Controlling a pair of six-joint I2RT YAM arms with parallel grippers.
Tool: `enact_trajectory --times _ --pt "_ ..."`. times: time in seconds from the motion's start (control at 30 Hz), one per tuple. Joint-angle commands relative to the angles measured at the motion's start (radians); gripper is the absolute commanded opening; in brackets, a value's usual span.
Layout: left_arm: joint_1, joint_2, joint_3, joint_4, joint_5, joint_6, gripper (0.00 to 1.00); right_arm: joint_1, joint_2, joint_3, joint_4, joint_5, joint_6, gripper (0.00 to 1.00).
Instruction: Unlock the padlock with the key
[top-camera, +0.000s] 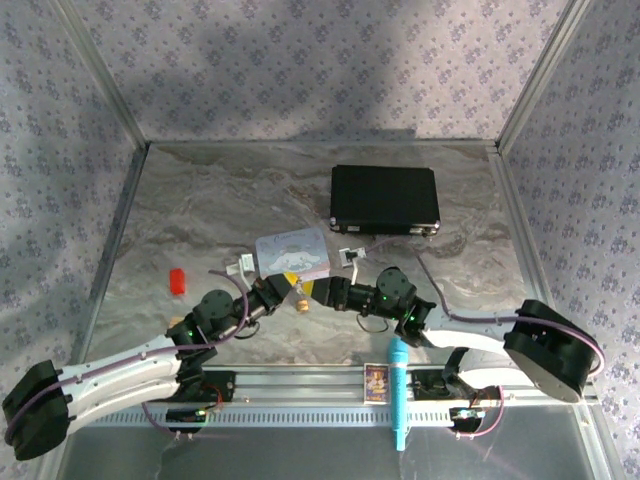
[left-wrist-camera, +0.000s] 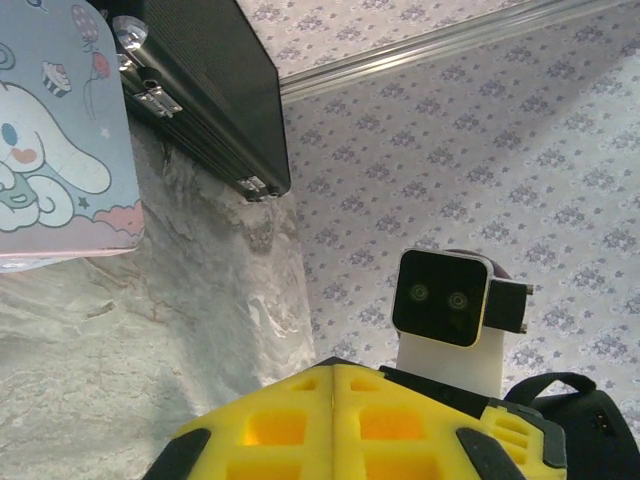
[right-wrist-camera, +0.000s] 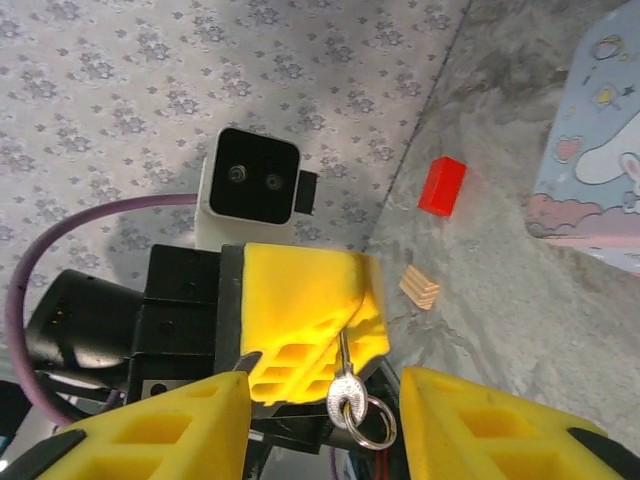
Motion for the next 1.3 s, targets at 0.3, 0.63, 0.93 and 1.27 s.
enact_trajectory --times 0.3,0.63,0.93,1.27 --pt "0.003 -0.018 0.011 0.038 -0.027 0.005 0.0 0.024 0.104 0.037 0.151 -0.056 0.041 0.34" --pt "0.003 -0.024 0.003 0.019 -0.038 -0.01 0.0 0.027 0.128 0.006 0.216 -0.021 0.059 0.09" --pt "0.002 -0.022 0.044 -0.104 -0.022 -0.005 0.19 0.018 0.118 0.001 0.167 -0.016 0.032 0.0" --pt "-0.025 0.011 0.325 -0.91 -0.24 0.041 1.0 0.022 -0.061 0.018 -0.452 0.187 -0.077 0.0"
